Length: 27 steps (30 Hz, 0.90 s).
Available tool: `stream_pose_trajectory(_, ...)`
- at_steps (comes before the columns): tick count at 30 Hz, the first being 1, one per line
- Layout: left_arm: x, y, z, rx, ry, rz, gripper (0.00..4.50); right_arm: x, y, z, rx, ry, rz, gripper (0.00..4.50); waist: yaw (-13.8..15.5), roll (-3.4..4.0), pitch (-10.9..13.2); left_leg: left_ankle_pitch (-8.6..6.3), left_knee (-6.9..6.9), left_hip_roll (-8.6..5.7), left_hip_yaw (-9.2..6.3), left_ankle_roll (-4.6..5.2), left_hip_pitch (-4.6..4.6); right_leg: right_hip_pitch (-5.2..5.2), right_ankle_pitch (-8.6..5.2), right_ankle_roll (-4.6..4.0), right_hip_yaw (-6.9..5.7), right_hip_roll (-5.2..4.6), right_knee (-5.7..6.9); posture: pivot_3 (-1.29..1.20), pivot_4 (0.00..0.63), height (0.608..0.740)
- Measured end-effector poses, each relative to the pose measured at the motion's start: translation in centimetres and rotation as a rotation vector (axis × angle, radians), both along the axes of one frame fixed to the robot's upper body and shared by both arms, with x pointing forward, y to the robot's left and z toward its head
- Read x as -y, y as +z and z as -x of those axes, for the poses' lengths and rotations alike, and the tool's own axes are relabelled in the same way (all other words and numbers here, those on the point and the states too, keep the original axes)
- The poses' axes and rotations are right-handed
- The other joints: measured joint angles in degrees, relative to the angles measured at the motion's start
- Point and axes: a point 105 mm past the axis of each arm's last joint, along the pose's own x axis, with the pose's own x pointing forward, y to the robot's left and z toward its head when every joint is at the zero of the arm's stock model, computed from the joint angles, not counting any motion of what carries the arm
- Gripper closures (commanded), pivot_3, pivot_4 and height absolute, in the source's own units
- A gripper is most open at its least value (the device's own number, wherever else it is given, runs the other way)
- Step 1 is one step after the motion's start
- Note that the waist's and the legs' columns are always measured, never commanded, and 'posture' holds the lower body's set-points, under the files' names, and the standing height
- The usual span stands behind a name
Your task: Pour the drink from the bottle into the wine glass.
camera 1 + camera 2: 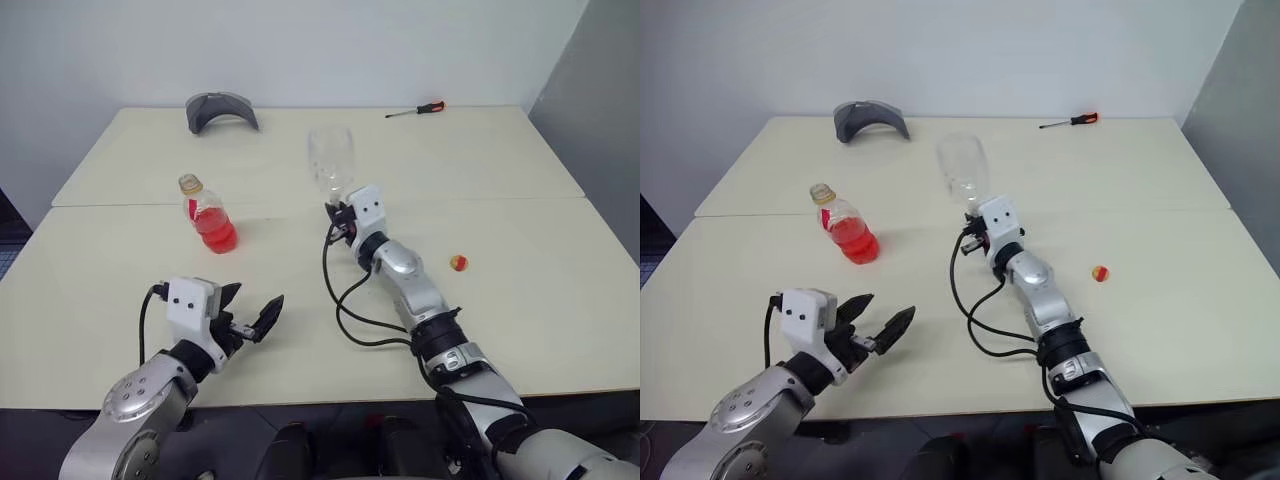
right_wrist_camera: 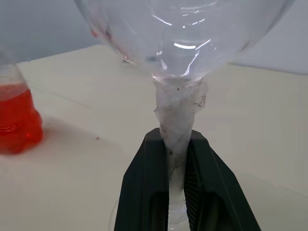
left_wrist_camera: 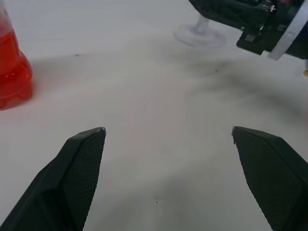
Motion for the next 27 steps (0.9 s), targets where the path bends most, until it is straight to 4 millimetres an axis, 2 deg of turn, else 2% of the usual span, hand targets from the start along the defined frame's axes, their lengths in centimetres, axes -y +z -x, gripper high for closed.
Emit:
stream_pose_trajectory(3, -0.4, 0.0, 0.1, -0.004, 0.022, -0.001, 0.00, -1.0, -1.5, 0.3, -0.030, 0.019, 0.015, 4.37, 0.12, 0.00, 0.00, 0.00, 0.01, -0.02, -0.01, 0.00, 0.00, 0.02, 0.00, 0.00, -0.01, 0.00, -0.02, 0.00, 0.150, 0.740)
stream_pose_trajectory(6, -0.4, 0.2, 0.0, 0.005, 0.029, -0.003, 0.00, -1.1, -3.1, 0.4, -0.065, 0.021, 0.047, 4.37, 0.11, 0.00, 0.00, 0.01, 0.01, -0.02, 0.00, -0.02, 0.00, 0.02, 0.00, 0.00, 0.00, 0.00, -0.02, 0.00, 0.150, 0.740)
stream_pose_trajectory(15, -0.4, 1.5, -0.9, 0.062, 0.042, -0.013, 0.00, -1.0, -3.2, 0.0, -0.058, -0.006, 0.063, 4.37, 0.04, 0.00, -0.01, 0.01, -0.01, -0.01, 0.00, -0.02, 0.05, 0.04, 0.00, 0.00, 0.00, 0.01, -0.01, 0.00, 0.150, 0.740)
stream_pose_trajectory(27, 0.2, 0.6, -0.5, 0.023, 0.021, 0.001, 0.00, -0.4, -3.4, 0.7, -0.076, 0.025, 0.125, 4.37, 0.07, -0.01, -0.02, 0.00, -0.02, -0.01, -0.01, 0.01, 0.05, 0.05, 0.00, 0.00, 0.01, 0.01, -0.03, 0.00, 0.150, 0.740)
